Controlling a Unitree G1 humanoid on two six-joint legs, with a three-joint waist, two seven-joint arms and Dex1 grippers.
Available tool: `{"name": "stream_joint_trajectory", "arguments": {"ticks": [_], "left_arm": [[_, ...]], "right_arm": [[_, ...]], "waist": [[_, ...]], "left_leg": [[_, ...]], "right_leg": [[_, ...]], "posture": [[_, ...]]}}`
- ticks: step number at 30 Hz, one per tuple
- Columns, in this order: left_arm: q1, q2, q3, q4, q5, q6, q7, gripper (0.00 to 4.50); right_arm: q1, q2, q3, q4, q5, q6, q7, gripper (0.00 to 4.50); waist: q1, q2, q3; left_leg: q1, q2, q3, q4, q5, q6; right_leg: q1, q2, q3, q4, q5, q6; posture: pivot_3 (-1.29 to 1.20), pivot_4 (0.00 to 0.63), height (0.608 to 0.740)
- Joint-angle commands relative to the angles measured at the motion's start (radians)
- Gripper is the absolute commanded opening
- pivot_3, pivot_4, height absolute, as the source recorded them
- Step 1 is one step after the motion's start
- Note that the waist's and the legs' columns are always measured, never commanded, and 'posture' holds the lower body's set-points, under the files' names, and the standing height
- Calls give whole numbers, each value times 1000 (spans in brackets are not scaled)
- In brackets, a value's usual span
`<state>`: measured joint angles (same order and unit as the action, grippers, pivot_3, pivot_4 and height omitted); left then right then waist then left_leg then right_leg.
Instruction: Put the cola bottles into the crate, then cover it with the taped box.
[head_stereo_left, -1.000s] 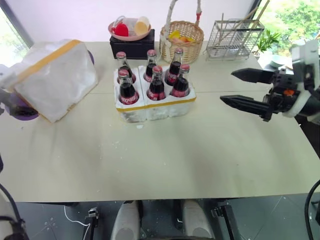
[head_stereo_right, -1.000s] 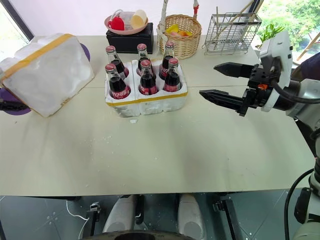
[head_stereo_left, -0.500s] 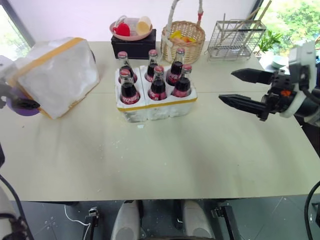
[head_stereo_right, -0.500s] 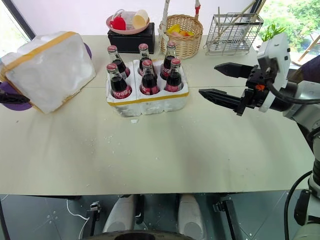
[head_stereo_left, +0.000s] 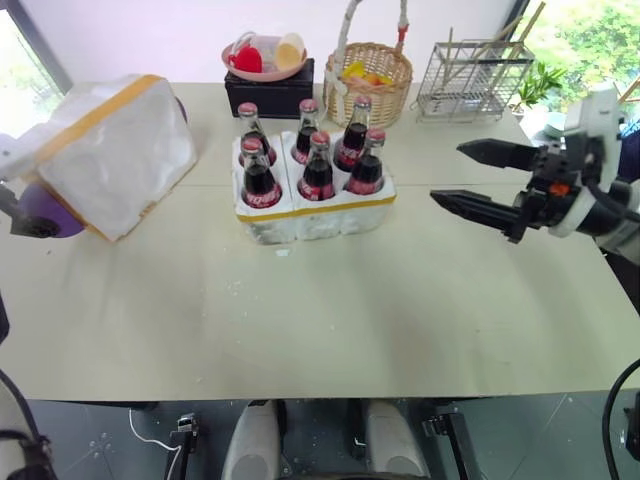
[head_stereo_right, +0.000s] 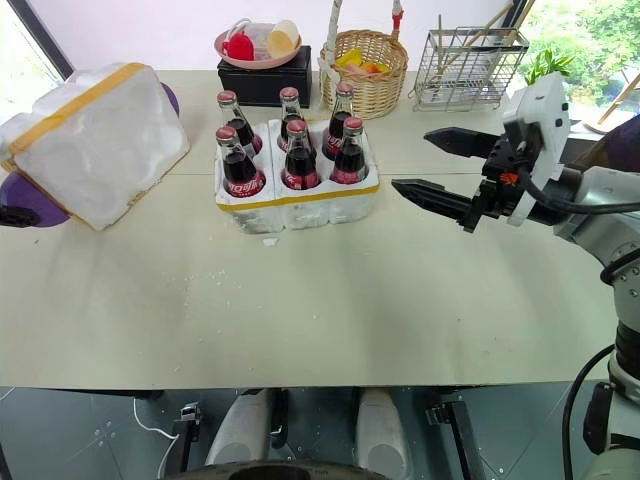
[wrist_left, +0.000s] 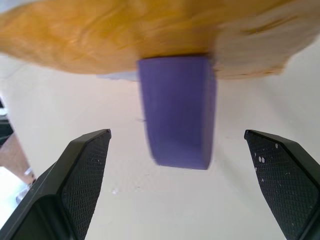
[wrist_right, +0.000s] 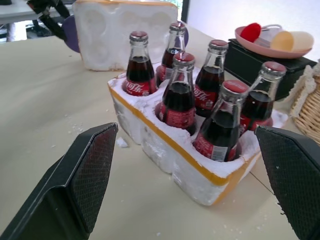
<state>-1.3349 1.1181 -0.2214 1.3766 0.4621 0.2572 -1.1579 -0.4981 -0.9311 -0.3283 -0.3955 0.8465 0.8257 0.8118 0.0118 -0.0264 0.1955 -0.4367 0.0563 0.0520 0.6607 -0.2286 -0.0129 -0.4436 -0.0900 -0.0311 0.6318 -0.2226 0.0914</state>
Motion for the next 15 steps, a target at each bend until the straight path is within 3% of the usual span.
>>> {"name": "stream_joint_trajectory", "arguments": {"ticks": [1,15], "left_arm": [[-47,-1,27,-3,-20,72,-24,4500],[-48,-41,37,-4,-21,38,39,4500]], "right_arm": [[-10,7,-14,-35,6,-16,-25,4473],[-20,-6,-11,-43,20,1,-33,4473]], "waist": [[0,0,0],[-1,0,0]], "left_leg": [[-1,0,0,1,0,0],[-2,0,-1,3,0,0]], "right_leg": [[0,0,0,0,0,0],[0,0,0,1,1,2]], "posture": [[0,150,740],[0,150,740]]}}
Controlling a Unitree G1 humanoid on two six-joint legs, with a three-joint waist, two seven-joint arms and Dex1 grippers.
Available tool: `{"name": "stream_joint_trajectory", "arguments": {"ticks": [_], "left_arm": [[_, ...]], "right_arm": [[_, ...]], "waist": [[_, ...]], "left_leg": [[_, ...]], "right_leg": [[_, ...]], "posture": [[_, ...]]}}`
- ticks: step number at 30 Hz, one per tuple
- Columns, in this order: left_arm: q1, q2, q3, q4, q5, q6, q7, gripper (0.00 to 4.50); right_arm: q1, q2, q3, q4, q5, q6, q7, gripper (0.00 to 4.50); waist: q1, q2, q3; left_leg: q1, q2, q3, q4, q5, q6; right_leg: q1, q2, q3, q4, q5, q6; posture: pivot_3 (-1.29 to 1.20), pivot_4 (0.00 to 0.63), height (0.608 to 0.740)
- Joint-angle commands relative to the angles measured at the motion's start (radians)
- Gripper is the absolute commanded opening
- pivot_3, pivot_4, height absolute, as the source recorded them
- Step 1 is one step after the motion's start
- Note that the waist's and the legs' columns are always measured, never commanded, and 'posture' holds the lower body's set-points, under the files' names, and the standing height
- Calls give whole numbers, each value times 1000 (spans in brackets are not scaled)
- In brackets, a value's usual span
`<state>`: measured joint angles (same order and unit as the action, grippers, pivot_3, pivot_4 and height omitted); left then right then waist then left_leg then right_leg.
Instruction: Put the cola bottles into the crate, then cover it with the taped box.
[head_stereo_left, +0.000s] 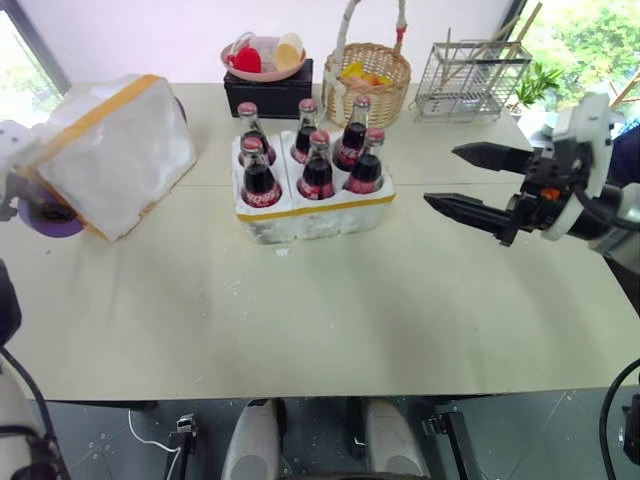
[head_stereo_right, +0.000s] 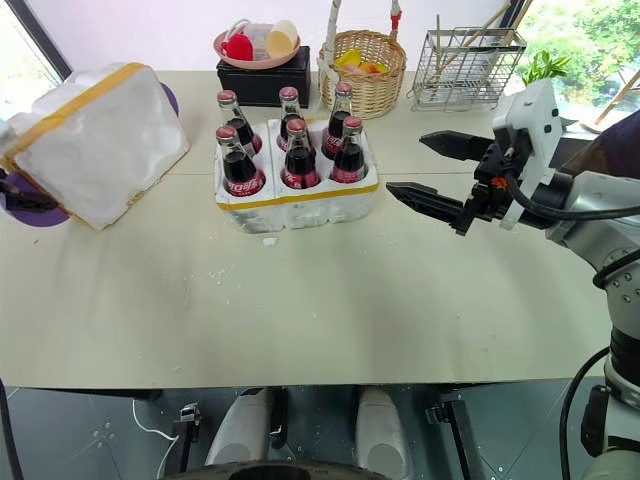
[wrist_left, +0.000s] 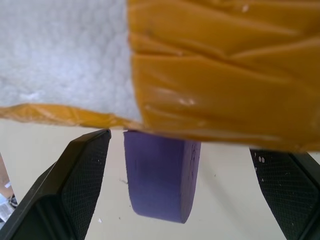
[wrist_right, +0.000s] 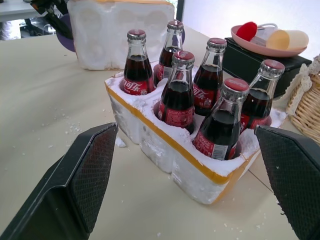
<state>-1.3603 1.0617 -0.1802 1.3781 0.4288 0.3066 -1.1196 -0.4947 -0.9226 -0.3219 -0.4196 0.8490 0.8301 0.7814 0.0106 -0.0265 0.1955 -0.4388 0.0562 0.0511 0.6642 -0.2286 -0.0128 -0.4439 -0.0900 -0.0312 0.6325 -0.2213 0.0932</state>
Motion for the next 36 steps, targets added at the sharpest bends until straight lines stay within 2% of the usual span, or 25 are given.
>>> {"name": "stream_joint_trajectory", "arguments": {"ticks": [1,3,8,9,10,15,24,29,33,34,36], "left_arm": [[-23,14,-4,-5,12,-5,-6,4242],[-24,11,-4,-4,13,1,-13,3620],[-22,6,-7,-3,18,9,-40,946],[-20,4,-7,-3,18,11,-49,477],[-19,2,-7,-3,17,13,-57,245],[-5,-1,9,-5,7,-4,-19,236],[-36,-19,113,-38,-86,-248,233,236],[-19,-53,149,-124,-156,-466,183,236],[100,-86,161,-370,-222,-592,157,236],[150,-95,169,-485,-238,-585,166,236],[259,-117,190,-759,-273,-464,181,236]], "right_arm": [[-21,-16,-19,-19,17,-2,-1,4500],[-18,-18,-21,-19,15,-2,-1,4500],[-11,-14,-28,-25,17,6,-13,4500],[-7,-14,-30,-27,17,6,-13,4500],[-3,-15,-33,-29,18,6,-14,4500],[6,-23,-37,-31,12,2,-8,4500],[46,-60,-82,-44,54,32,2,4500],[81,-63,-111,-59,65,38,-3,4500],[91,-53,-108,-61,70,38,-19,4500],[91,-48,-106,-61,73,39,-26,4500],[89,-36,-104,-62,87,43,-45,4500]], "waist": [[0,0,0],[0,0,0],[1,0,0],[1,0,0],[1,0,0],[2,0,0],[2,0,0],[5,0,0],[2,0,0],[1,0,0],[-1,0,0]], "left_leg": [[0,0,0,0,0,0],[0,0,0,0,0,0],[0,0,0,0,0,0],[0,0,0,0,0,0],[0,0,0,0,0,0],[0,0,0,1,0,0],[-1,0,0,1,0,0],[-1,0,0,2,0,0],[-1,0,0,2,0,0],[-1,0,0,2,0,0],[-1,0,0,2,0,0]], "right_leg": [[0,0,0,0,0,0],[0,0,0,0,0,0],[0,0,0,0,0,0],[0,0,0,0,0,0],[0,0,0,0,0,0],[0,0,0,0,0,0],[0,0,0,0,1,2],[0,0,0,0,1,2],[0,0,0,0,1,2],[0,0,0,0,1,2],[0,0,1,1,1,2]], "posture": [[0,150,740],[0,150,740],[0,150,740],[0,150,740],[0,150,740],[0,150,740],[0,150,740],[0,150,740],[0,150,740],[0,150,740],[0,150,740]]}}
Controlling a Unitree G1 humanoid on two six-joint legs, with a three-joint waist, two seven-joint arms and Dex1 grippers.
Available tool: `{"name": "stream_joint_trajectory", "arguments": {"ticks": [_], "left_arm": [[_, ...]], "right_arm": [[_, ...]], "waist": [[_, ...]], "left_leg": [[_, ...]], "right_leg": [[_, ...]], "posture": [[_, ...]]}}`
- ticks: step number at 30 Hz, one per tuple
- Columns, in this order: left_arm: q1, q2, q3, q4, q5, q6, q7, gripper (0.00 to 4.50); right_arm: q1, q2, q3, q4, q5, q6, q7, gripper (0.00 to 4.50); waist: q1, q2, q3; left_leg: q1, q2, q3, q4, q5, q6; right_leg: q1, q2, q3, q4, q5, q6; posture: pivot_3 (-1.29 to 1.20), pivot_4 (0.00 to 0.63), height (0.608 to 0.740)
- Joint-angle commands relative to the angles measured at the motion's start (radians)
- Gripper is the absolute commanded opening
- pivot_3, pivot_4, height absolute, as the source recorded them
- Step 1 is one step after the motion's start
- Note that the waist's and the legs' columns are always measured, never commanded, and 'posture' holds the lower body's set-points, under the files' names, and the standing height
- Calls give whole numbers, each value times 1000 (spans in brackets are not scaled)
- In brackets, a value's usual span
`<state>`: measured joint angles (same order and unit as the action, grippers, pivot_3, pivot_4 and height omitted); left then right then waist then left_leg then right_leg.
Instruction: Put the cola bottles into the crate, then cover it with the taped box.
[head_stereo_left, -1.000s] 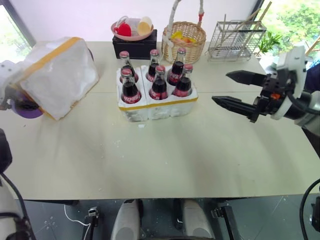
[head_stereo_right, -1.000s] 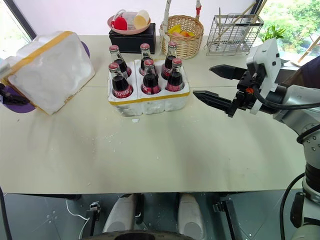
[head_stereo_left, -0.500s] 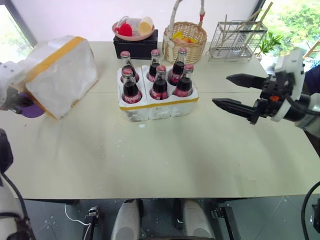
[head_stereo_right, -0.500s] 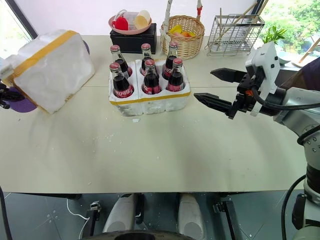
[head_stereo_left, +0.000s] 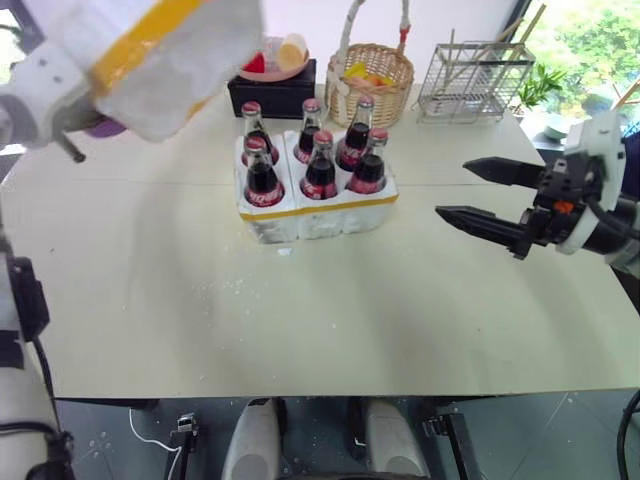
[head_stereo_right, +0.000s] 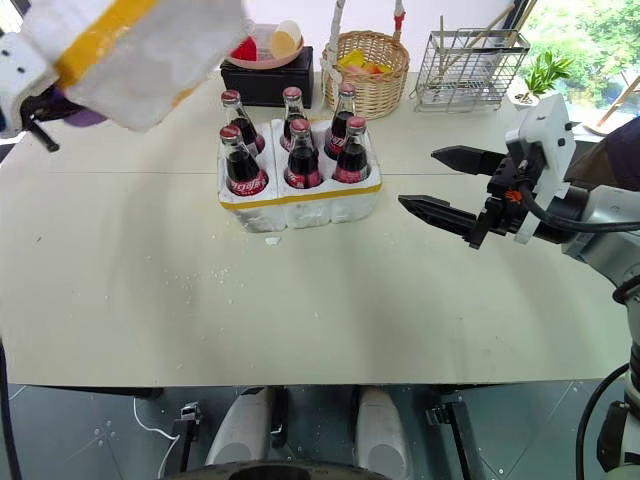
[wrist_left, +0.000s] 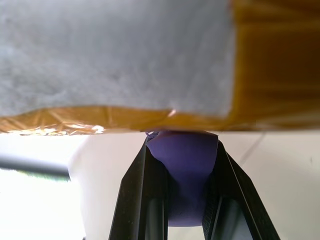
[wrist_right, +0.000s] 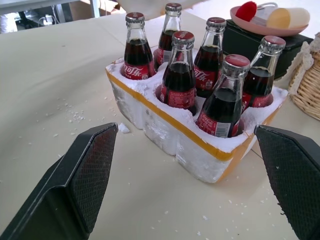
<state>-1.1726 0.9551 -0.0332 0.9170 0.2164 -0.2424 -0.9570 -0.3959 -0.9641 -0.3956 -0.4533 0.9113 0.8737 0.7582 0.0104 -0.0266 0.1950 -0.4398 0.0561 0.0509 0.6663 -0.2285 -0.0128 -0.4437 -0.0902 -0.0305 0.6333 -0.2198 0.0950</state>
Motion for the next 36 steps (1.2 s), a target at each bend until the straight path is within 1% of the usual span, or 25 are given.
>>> {"name": "stream_joint_trajectory", "arguments": {"ticks": [1,3,4,6,8,12,13,18,21,23,28,31,34,36], "left_arm": [[124,-14,47,-428,-50,134,34,236],[210,-5,39,-628,10,188,74,236],[239,-6,38,-700,28,219,90,236],[274,-9,28,-804,85,251,139,236],[287,0,7,-849,154,241,186,236],[291,70,-70,-844,341,119,282,236],[294,74,-80,-842,364,100,305,236],[356,54,-108,-886,410,49,347,236],[381,-15,-106,-957,394,131,328,236],[388,-32,-109,-996,410,158,318,236],[380,-14,-114,-1034,452,146,297,236],[382,16,-119,-1024,491,145,274,236],[421,32,-137,-1005,535,119,297,236],[450,22,-150,-997,564,109,328,236]], "right_arm": [[-10,11,-29,-30,31,0,-30,4500],[-9,19,-25,-30,39,-1,-42,4500],[-9,21,-22,-29,40,-4,-46,4500],[-11,28,-20,-20,42,-7,-53,4500],[-17,35,-17,-11,42,-9,-60,4500],[-22,44,-13,2,38,-14,-67,4500],[-22,45,-12,3,39,-15,-67,4500],[-20,57,-12,6,44,-18,-80,4500],[-8,60,-12,3,38,-23,-81,4500],[-5,59,-17,5,41,-22,-82,4500],[11,52,-17,0,28,-31,-79,4500],[17,56,-18,-3,28,-34,-82,4500],[12,62,-15,0,29,-37,-85,4500],[8,64,-12,3,28,-39,-85,4500]], "waist": [[-1,0,0],[-2,0,0],[-1,0,0],[2,0,0],[5,0,0],[3,0,0],[3,0,0],[3,1,-1],[6,1,-1],[7,1,-1],[3,1,-1],[1,1,-1],[1,1,-2],[1,1,-2]], "left_leg": [[0,0,0,0,0,0],[0,0,0,0,0,0],[0,0,0,1,0,0],[0,0,0,1,0,0],[1,0,0,1,0,0],[1,-1,0,1,0,0],[1,-1,0,1,0,0],[2,-1,0,1,0,0],[2,-1,0,1,0,0],[2,-1,0,1,0,0],[2,-1,-1,1,0,0],[2,-1,-1,1,0,0],[3,-1,-1,1,0,0],[3,-1,-1,0,0,0]], "right_leg": [[0,0,1,0,0,0],[0,0,1,1,0,1],[0,0,1,1,0,1],[0,0,1,1,1,1],[0,0,1,1,1,1],[2,0,1,0,1,1],[2,0,1,0,1,1],[2,0,1,0,1,1],[2,0,1,0,1,1],[3,0,1,0,1,1],[3,0,1,-1,1,1],[3,1,1,-1,1,1],[3,1,1,-1,1,1],[3,1,1,-1,1,1]], "posture": [[0,150,740],[0,150,740],[0,150,740],[0,150,740],[0,150,740],[0,150,740],[0,150,740],[0,150,740],[0,150,740],[0,150,740],[0,150,740],[0,150,740],[0,150,740],[0,150,740]]}}
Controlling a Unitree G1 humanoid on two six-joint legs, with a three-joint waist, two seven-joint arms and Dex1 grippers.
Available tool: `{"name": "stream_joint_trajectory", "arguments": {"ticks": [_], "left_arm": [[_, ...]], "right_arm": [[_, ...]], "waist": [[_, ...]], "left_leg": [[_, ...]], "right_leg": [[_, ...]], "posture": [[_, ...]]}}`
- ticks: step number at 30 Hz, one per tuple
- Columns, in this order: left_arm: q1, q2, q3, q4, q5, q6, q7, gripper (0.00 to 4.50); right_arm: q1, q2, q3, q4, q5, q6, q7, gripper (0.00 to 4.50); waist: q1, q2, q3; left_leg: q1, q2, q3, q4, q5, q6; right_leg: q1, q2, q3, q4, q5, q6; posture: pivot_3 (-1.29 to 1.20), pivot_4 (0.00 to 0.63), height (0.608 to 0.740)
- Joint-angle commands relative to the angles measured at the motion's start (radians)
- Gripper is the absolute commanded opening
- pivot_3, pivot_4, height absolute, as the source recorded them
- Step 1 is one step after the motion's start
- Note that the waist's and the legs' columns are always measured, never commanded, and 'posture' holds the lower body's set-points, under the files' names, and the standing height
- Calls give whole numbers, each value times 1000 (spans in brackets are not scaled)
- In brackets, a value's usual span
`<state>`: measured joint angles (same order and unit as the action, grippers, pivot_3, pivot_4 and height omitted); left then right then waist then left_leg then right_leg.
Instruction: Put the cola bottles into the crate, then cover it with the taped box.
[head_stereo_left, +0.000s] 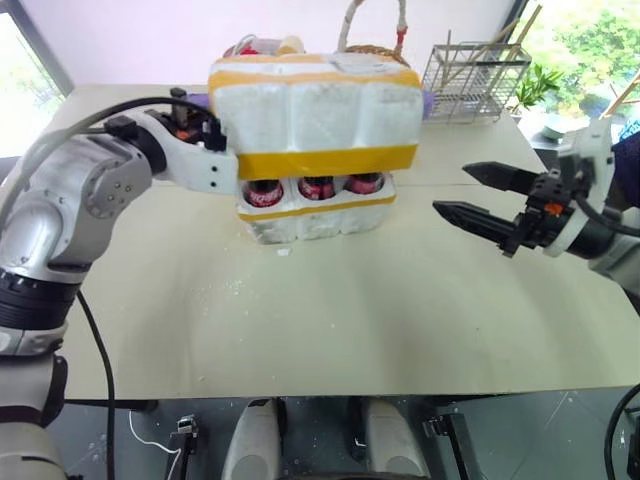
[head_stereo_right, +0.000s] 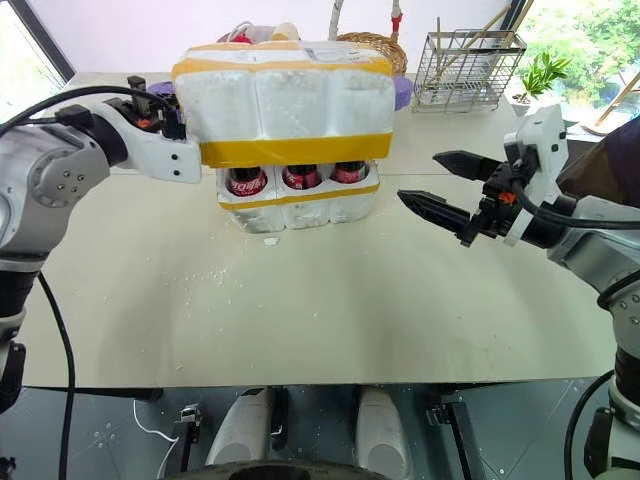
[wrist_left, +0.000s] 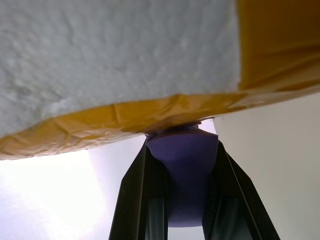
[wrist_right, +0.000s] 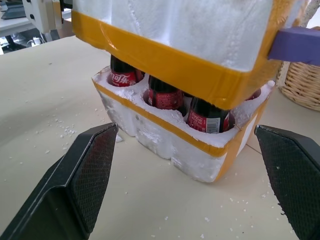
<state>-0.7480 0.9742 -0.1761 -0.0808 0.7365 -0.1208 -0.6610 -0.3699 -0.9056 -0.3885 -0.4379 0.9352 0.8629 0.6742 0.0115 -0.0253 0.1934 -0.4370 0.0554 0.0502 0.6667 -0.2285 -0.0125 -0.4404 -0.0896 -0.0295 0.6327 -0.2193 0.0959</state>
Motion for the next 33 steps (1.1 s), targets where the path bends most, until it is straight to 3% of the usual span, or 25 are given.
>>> {"name": "stream_joint_trajectory", "arguments": {"ticks": [1,9,13,19,21,24,25,28,33], "left_arm": [[36,-7,-10,4,46,-14,43,236],[102,-47,10,15,23,-82,134,4123],[184,-34,56,-7,-56,-102,112,4123],[461,-14,303,-135,-329,41,-33,4123],[505,-53,380,-167,-494,184,-118,4123],[489,-104,573,-197,-975,718,-331,4123],[460,-89,642,-182,-1123,827,-402,4123],[358,22,749,-82,-1340,1061,-511,4123],[331,248,760,56,-1491,1170,-742,4123]], "right_arm": [[-19,6,-18,-10,3,-30,0,4500],[-29,11,-14,4,1,-35,1,4500],[-21,17,-8,5,-10,-44,2,4500],[14,-5,-10,22,-40,-55,35,4500],[16,-7,-8,34,-49,-62,45,4500],[10,-12,0,56,-63,-67,68,4500],[6,-16,8,67,-73,-72,80,4500],[-11,-28,27,104,-98,-84,113,4500],[-61,-53,51,170,-118,-95,184,4500]], "waist": [[1,0,0],[3,0,0],[1,0,0],[-7,1,0],[-6,2,0],[0,2,0],[0,1,0],[0,0,0],[-8,3,0]], "left_leg": [[0,0,0,0,0,0],[0,0,0,0,0,0],[0,0,0,0,0,0],[1,1,1,-1,0,0],[2,2,1,-1,0,0],[2,3,1,-1,0,0],[2,3,1,0,0,0],[2,3,-1,0,0,0],[4,3,1,-2,0,0]], "right_leg": [[0,0,0,0,0,0],[0,0,0,0,0,0],[0,0,0,0,0,0],[0,0,0,0,0,0],[0,0,0,0,0,0],[1,1,0,0,0,-1],[1,1,0,0,0,-1],[2,2,-1,0,0,-1],[3,2,0,-2,-2,-4]], "posture": [[0,150,740],[0,150,740],[0,150,740],[0,150,740],[0,150,740],[0,150,740],[0,150,740],[0,150,740],[0,150,740]]}}
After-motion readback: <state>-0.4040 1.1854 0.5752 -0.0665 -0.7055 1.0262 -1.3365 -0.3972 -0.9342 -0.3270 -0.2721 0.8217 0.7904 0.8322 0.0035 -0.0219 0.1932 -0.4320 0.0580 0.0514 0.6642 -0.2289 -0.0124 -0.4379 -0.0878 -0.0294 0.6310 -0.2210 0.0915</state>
